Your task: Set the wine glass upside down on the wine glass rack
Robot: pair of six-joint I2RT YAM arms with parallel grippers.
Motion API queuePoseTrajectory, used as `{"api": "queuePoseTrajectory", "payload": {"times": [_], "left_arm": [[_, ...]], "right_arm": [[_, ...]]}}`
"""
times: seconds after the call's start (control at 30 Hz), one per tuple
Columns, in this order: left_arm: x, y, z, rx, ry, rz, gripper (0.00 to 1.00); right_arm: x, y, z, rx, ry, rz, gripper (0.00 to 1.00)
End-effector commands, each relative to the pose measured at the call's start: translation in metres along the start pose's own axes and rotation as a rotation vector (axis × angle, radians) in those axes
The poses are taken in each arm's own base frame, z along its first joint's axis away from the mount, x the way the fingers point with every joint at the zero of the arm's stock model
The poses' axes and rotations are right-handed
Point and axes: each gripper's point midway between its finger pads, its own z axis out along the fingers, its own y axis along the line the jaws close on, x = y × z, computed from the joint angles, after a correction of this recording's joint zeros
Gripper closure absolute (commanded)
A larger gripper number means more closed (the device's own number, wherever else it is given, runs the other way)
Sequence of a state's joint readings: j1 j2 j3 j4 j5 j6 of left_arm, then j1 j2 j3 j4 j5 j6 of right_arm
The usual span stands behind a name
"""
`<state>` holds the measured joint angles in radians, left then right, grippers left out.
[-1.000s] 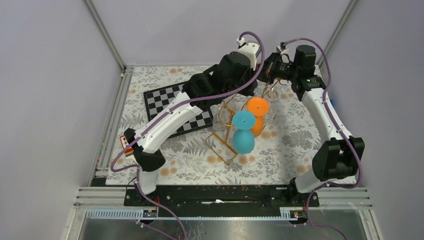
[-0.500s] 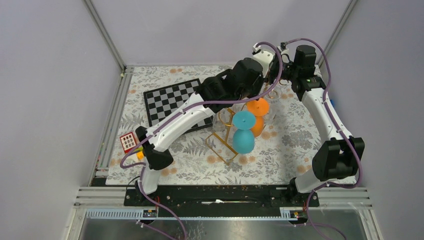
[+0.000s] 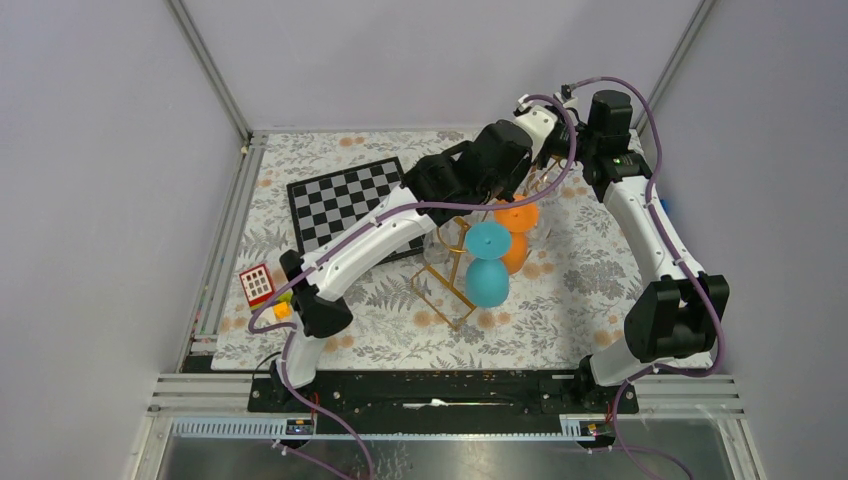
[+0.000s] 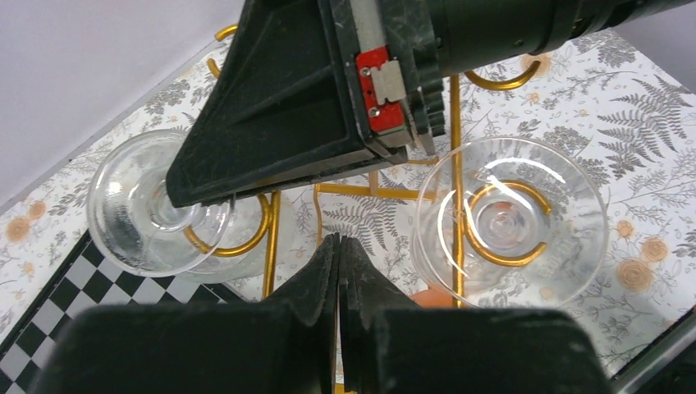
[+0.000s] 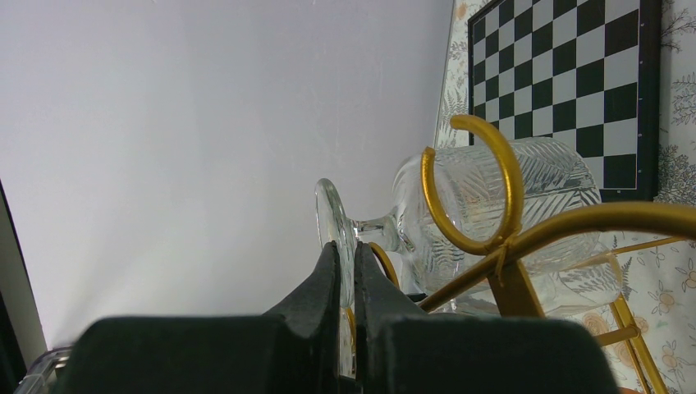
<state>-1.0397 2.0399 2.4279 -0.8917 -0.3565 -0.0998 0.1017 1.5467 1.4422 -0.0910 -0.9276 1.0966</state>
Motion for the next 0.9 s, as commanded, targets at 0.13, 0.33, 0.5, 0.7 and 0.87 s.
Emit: {"api": "queuePoseTrajectory", "payload": {"times": [0.13, 0.33, 0.5, 0.7, 0.87], "left_arm": [[-0.02, 0.024, -0.009, -0.101, -0.06, 0.044, 1.0], [-0.017, 0.035, -0.007, -0.135, -0.045, 0.023, 1.0], [-0.019, 0.045, -0.005, -0.181, -0.057, 0.019, 1.0], [-0.016, 0.06, -0.004, -0.24, -0.049, 0.007, 1.0], [-0.012, 0.073, -0.003, -0.273, -0.037, -0.027, 1.0]], "right_arm": [[0.004, -0.011, -0.007, 0.032, 0.002, 0.021, 1.0], [0.006, -0.014, -0.008, 0.047, 0.003, 0.024, 1.0], [0.008, -0.017, -0.009, 0.058, 0.003, 0.028, 1.0], [0.01, -0.02, -0.011, 0.09, 0.011, 0.041, 1.0], [0.013, -0.026, -0.013, 0.123, 0.009, 0.045, 1.0]]}}
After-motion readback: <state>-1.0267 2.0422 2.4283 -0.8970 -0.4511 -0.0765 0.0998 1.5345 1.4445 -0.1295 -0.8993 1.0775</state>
